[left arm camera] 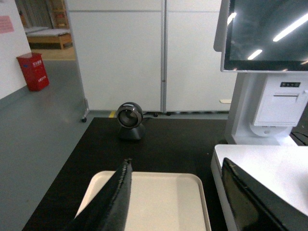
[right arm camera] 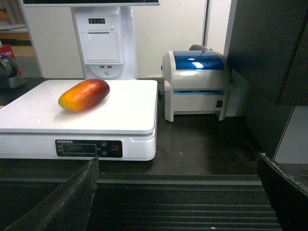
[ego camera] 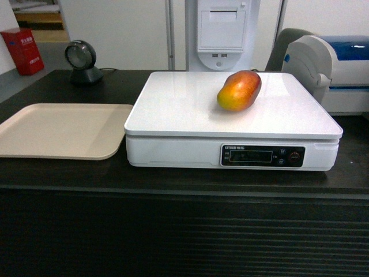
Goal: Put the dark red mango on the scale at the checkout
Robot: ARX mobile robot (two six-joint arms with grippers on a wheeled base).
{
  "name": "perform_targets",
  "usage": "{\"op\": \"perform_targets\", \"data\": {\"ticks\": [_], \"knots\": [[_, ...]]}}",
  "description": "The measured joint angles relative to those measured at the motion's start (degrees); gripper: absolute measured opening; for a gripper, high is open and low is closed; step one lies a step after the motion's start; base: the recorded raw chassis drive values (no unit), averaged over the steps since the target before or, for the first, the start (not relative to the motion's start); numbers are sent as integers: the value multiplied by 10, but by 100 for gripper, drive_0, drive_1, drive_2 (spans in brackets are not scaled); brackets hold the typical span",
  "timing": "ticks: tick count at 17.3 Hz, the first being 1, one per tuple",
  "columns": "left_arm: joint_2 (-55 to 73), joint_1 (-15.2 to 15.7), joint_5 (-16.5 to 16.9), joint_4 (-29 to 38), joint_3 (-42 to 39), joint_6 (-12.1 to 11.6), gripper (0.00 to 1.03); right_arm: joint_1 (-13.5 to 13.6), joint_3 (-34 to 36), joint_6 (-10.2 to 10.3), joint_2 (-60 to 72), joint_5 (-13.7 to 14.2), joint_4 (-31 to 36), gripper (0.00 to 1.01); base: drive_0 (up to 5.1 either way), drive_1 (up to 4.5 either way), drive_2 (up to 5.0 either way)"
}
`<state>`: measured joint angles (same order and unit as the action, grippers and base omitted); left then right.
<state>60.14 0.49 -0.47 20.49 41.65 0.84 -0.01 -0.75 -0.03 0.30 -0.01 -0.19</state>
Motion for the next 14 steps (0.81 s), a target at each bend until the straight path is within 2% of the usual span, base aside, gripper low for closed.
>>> {"op": "perform_targets", "data": {"ticks": [2,3,6,8,14], "knots": [[-87,-3,3,27,-99,0,39,0,0,0,0,0,0,98,0,0,0],[-142,-6,5,43,-174,0,27,0,0,0,0,0,0,98,0,0,0],[-180,-5,4,47,-248,0,9,0,0,0,0,0,0,98,0,0,0],[-187,-5,4,48,-267,1,1,0,0,0,0,0,0,98,0,0,0],[-287,-5,4,36,-349,-2,2,0,0,0,0,0,0,98,0,0,0]]}}
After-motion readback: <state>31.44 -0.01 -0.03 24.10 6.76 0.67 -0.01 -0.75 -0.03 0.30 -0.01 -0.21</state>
